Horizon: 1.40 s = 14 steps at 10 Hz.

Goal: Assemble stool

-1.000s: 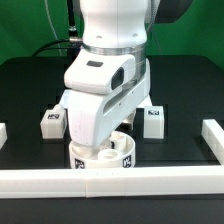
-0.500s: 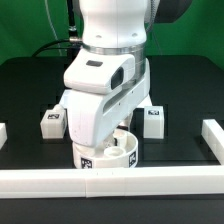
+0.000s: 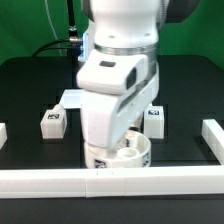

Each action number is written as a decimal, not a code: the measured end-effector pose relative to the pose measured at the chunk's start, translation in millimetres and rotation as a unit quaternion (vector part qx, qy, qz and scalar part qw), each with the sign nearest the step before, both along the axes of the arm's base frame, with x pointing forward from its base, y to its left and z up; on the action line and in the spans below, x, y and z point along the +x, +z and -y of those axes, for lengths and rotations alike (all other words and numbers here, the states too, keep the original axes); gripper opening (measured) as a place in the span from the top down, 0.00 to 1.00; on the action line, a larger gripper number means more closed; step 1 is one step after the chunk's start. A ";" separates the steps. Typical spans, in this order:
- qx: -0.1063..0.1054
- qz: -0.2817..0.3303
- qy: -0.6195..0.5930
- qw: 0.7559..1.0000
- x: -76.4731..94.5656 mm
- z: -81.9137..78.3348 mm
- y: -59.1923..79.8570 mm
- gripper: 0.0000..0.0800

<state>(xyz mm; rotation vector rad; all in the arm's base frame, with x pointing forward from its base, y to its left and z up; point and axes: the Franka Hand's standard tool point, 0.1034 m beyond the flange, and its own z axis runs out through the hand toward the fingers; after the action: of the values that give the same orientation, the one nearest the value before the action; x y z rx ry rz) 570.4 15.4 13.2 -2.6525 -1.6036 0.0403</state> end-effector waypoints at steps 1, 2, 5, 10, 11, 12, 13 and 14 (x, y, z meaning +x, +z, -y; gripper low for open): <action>0.002 0.001 0.007 1.000 2.1 -14.5 0.5 0.60; 0.002 0.002 0.012 1.000 3.3 -26.4 0.8 0.60; 0.004 0.008 0.020 1.000 11.8 -55.5 -0.4 0.60; 0.005 0.016 -0.006 1.000 18.2 -87.7 -0.2 0.60; 0.005 0.016 -0.006 1.000 18.4 -86.7 -0.2 0.60; 0.005 0.016 -0.006 1.000 18.4 -86.5 -0.3 0.60; 0.005 0.016 -0.007 1.000 18.4 -86.4 -0.3 0.60; 0.005 0.016 -0.007 1.000 18.4 -86.3 -0.3 0.38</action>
Offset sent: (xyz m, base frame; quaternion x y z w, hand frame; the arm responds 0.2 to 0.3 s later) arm 0.0173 0.0392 -0.0025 0.0020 -0.0105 -0.0231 0.9997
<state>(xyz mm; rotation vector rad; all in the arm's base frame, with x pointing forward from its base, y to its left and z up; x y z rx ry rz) 588.8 101.7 12.9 -2.6694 -1.5907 -0.0094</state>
